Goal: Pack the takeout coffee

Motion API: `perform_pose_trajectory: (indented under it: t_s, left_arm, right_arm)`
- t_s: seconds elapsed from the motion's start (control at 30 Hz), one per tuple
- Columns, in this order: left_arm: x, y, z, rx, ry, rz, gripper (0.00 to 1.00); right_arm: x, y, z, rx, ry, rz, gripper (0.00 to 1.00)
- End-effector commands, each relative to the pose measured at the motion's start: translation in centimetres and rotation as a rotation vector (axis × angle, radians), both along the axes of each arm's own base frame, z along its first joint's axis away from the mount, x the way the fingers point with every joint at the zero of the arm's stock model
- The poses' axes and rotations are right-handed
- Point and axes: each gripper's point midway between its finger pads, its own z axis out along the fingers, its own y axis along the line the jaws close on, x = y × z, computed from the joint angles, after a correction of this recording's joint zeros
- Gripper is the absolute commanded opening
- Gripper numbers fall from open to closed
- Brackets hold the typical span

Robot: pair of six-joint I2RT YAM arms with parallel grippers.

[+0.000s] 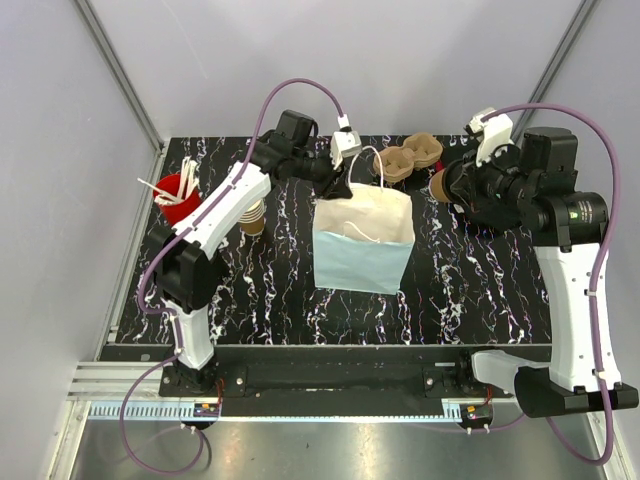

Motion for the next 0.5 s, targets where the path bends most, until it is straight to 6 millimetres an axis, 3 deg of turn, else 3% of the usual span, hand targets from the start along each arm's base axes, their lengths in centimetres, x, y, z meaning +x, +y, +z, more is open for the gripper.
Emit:
perform_pose_trajectory:
  t_s: [0.0, 0.17, 0.47]
  left_arm:
    - [0.1, -0.2, 1.9, -0.033, -0.010, 0.021, 0.27]
    - [-0.5, 0.6, 1.6, -0.018, 0.033, 0.103, 0.15]
    - [0.9, 3.0, 2.5, -0.039, -0.010, 0.391, 0.15]
  right_arm:
    - [-0.4, 0.3, 1.5, 0.030, -0.029, 0.010, 0.00]
    - [-0.6, 0.8, 1.8, 0.050, -0.031, 0.025, 0.00]
    - [-0.3, 2.4, 4.1, 0.123, -0.030, 0.089, 0.00]
